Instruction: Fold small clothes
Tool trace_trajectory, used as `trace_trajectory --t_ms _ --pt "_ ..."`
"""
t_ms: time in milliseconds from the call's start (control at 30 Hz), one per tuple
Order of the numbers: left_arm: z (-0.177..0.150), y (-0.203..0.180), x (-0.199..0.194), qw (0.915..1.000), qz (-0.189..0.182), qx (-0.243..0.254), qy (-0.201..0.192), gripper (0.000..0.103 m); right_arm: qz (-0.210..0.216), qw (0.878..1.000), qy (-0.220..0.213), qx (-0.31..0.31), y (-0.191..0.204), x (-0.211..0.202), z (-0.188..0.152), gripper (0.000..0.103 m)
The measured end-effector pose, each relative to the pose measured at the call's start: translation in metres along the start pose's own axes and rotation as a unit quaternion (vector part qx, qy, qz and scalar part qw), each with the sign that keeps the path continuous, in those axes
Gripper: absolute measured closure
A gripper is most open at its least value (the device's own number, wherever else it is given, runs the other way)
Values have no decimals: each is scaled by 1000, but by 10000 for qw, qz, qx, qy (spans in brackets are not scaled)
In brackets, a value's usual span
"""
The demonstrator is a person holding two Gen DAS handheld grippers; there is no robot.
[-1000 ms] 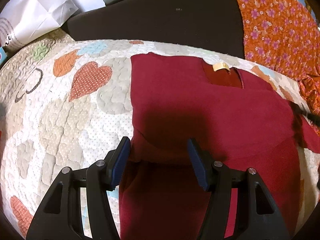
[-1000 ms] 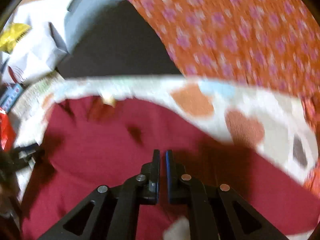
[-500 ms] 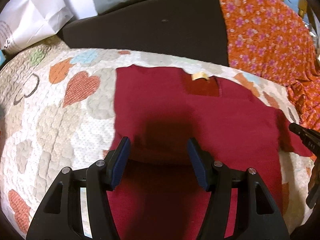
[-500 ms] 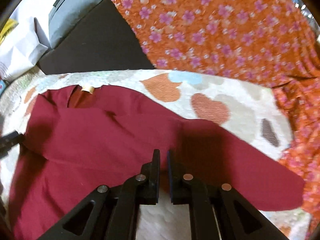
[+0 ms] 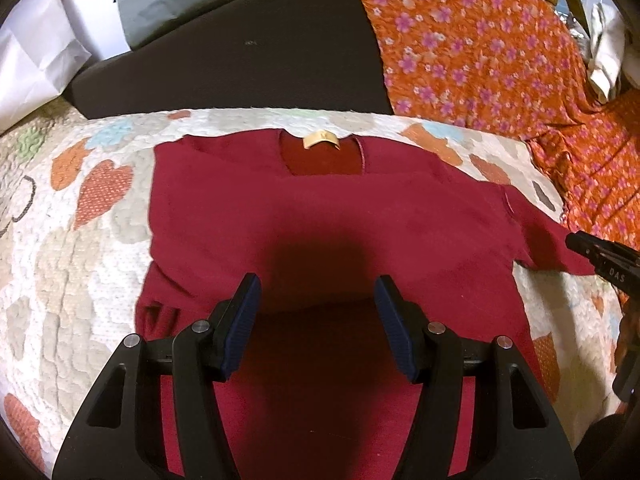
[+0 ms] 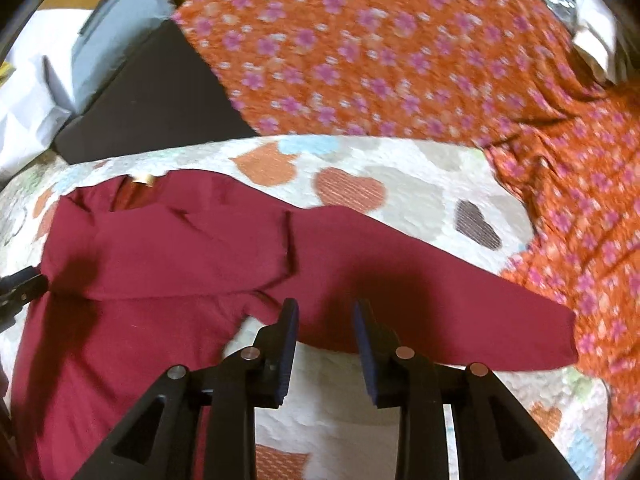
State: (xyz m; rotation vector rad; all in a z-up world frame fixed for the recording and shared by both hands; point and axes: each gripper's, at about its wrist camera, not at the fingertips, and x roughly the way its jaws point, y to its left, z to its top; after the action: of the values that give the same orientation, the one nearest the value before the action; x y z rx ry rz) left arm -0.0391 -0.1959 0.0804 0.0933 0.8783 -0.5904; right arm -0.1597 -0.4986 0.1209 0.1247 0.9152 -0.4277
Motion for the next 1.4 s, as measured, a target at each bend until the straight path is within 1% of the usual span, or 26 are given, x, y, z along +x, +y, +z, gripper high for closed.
trace_trajectory --t_ms 233,300,333,433,500,567,600,633,733,767,800,833,867,900,933,967,1033,1067,1100,1167,1233,1267,1300,1333,1367,1400 --pt "0 -1 6 10000 -2 -48 65 44 -50 9988 191 444 -34 9 -9 75" --pt "0 3 8 9998 -18 -137 114 44 106 9965 369 749 -51 15 -15 75" --pt "0 4 9 9997 -36 -181 140 44 199 9935 467 1021 -63 19 -19 74" --pt "0 9 10 9995 -31 -268 191 44 198 9775 715 1977 -111 31 -38 67" --pt "1 12 10 9994 -7 -292 189 44 310 9581 841 2722 -143 40 -54 66" --pt "2 14 11 9993 -2 -332 183 44 551 9286 923 3553 -171 51 -70 65" --pt "3 16 11 9992 -6 -359 182 44 689 9168 869 3836 -180 56 -74 65" --pt "4 18 11 9991 -8 -388 183 44 908 9028 646 4153 -190 60 -77 64" --pt "7 26 10 9986 -22 -504 167 44 1128 8800 291 4605 -207 68 -72 65" --pt "8 28 10 9984 -18 -539 161 44 1183 8768 219 4655 -211 73 -69 75" --pt "10 32 9 9982 -5 -580 154 44 1159 8787 154 4629 -212 76 -65 84" --pt "11 36 8 9979 16 -627 146 44 1119 8850 24 4520 -210 74 -57 93" --pt "12 41 6 9975 41 -698 132 44 1101 8902 -113 4419 -206 69 -50 95" --pt "13 47 4 9969 59 -778 115 44 1101 8983 -309 4242 -199 61 -42 96" --pt "14 52 2 9964 64 -844 101 44 1120 9099 -524 3959 -188 49 -28 96" --pt "17 60 0 9954 59 -955 70 44 1155 9246 -726 3558 -170 35 -11 96" --pt "22 75 -6 9930 51 -1181 -10 44 1288 9454 -1024 2814 -127 9 22 96" --pt "24 82 -8 9917 50 -1284 -52 44 1476 9513 -1164 2442 -99 -3 38 96" --pt "27 90 -11 9899 49 -1411 -107 44 1660 9541 -1260 2151 -75 -12 48 96" --pt "33 106 -17 9856 15 -1674 -236 44 2113 9562 -1399 1465 -9 -28 71 96" --pt "36 121 -24 9817 23 -1868 -374 44 2492 9547 -1413 808 58 -34 79 96" --pt "36 127 -27 9804 47 -1923 -429 44 2661 9534 -1363 401 100 -31 80 96" --pt "37 133 -28 9794 73 -1962 -472 44 2778 9523 -1261 99 130 -25 80 96" --pt "37 137 -28 9789 91 -1980 -490 44 2920 9505 -1037 -242 166 -11 77 95" --pt "37 142 -27 9785 116 -2003 -484 44 3083 9474 -677 -533 200 9 72 92" --pt "37 146 -25 9780 123 -2032 -466 44 3229 9433 -265 -720 222 28 67 91"
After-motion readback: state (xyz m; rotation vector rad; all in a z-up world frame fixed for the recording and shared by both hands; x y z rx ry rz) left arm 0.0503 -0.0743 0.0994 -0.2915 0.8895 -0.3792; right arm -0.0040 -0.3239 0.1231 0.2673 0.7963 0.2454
